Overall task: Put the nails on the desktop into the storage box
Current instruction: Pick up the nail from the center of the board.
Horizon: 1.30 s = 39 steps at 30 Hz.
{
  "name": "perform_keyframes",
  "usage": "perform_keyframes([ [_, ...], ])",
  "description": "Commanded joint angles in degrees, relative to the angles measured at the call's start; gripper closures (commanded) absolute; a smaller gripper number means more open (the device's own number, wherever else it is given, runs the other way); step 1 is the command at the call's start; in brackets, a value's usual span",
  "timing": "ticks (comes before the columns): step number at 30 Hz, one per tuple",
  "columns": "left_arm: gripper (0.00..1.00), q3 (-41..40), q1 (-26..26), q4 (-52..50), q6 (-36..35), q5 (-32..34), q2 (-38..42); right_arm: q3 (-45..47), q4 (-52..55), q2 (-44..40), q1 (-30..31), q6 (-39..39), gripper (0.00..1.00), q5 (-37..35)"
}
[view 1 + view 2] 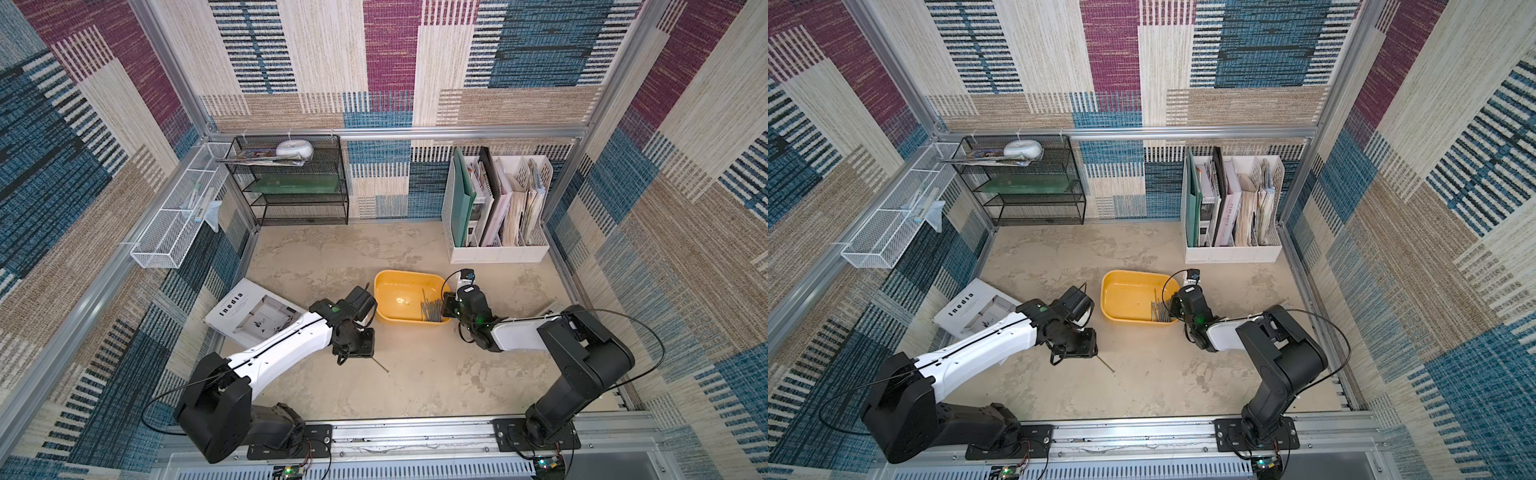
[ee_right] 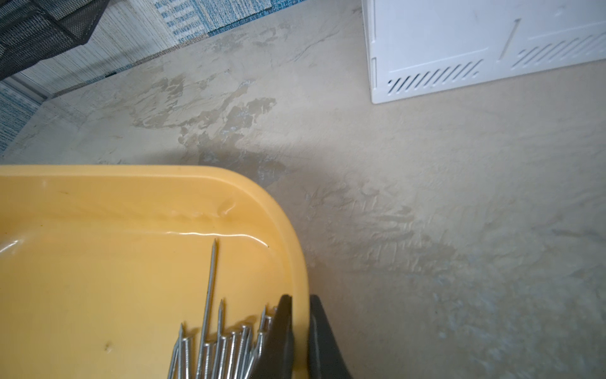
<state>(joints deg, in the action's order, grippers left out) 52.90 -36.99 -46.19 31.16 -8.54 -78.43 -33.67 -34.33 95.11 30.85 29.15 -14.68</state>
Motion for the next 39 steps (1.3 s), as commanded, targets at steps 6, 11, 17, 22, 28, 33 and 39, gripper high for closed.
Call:
perform_keyframes([
  [6,0.52,4.6,-4.6,1.1,-14.8,4.7,-5.3,-0.2,10.2,-3.2,-5.5,-1.9,1.00,-3.3],
  [11,0.52,6.8,-8.1,0.5,-24.6,7.1,-9.7,0.7,11.4,-4.9,-10.8,-1.5,1.00,0.4],
  [17,0.54,7.3,-10.3,-1.5,-31.0,10.3,-12.2,-1.8,15.1,-3.1,-11.8,-1.3,1.00,1.1],
  [22,0.51,9.8,-10.3,-5.2,-21.3,9.2,-14.7,-1.0,13.6,-3.4,-11.9,-1.1,1.00,1.9],
  [28,0.54,7.0,-13.9,-4.1,-21.8,6.8,-14.4,-0.8,13.7,-3.7,-12.0,-1.1,1.00,2.2],
  [33,0.55,6.1,-14.5,-2.4,-29.6,8.6,-8.9,-0.6,13.6,-4.0,-12.5,-0.8,1.00,2.6],
  [39,0.55,5.7,-14.5,-2.0,-38.4,9.9,-10.1,-0.5,13.6,-4.1,-12.9,-0.7,1.00,3.3],
])
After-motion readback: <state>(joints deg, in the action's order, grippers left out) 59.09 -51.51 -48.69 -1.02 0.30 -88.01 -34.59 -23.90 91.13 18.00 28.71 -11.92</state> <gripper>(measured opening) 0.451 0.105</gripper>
